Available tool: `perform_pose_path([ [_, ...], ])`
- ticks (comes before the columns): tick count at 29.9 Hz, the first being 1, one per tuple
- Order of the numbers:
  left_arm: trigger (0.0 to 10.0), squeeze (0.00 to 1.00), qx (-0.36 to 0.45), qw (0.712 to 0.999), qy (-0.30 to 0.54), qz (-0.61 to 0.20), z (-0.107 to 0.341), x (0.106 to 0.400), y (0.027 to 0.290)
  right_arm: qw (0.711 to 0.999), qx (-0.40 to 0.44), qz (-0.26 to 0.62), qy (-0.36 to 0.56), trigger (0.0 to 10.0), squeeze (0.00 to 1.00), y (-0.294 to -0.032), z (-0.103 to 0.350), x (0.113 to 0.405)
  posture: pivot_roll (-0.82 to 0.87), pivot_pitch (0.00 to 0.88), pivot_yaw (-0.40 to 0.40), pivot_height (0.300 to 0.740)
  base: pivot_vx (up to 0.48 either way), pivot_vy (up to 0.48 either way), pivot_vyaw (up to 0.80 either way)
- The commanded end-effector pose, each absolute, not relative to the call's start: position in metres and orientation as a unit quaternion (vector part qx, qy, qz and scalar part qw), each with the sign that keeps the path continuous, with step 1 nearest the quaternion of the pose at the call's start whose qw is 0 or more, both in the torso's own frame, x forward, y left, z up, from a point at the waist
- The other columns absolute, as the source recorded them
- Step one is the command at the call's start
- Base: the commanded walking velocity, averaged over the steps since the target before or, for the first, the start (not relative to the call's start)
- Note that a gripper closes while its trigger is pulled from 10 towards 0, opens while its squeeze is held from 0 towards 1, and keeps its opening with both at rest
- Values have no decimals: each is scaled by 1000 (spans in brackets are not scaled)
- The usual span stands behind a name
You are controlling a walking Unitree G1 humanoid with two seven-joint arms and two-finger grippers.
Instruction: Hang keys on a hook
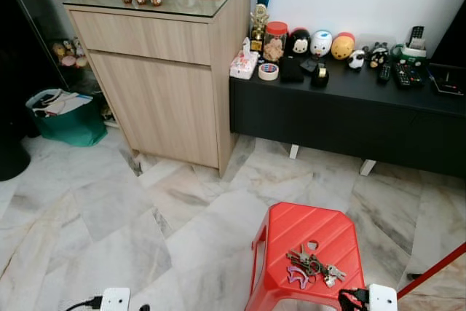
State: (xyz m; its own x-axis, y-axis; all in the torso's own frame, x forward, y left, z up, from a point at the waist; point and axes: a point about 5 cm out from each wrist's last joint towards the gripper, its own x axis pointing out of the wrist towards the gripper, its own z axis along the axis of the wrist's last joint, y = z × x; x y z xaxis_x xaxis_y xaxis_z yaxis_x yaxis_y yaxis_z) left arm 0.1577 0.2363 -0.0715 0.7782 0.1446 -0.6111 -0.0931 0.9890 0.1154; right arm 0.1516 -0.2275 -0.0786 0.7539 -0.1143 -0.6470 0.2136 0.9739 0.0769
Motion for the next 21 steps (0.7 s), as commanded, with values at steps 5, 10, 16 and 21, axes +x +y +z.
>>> perform_pose_path([
  [5, 10000, 0, 38, 997, 69, 24, 3, 232, 220, 951, 39, -71, 300, 10000, 0, -228, -71, 157, 20, 0, -21, 740, 0, 0, 0],
  [10, 10000, 0, 65, 998, 2, -17, 26, 228, 203, 954, 46, -70, 288, 10000, 0, -227, -70, 156, 15, 0, -25, 740, 0, 0, 0],
  [16, 10000, 0, 51, 999, 0, -5, 31, 207, 205, 998, -5, -22, 66, 10000, 0, -194, 7, 235, 30, 0, -36, 740, 0, 0, 0],
  [21, 10000, 0, 50, 999, 17, 2, 36, 188, 207, 999, -11, -33, 30, 10000, 0, -198, 20, 229, 27, 7, -40, 740, 0, 0, 0],
])
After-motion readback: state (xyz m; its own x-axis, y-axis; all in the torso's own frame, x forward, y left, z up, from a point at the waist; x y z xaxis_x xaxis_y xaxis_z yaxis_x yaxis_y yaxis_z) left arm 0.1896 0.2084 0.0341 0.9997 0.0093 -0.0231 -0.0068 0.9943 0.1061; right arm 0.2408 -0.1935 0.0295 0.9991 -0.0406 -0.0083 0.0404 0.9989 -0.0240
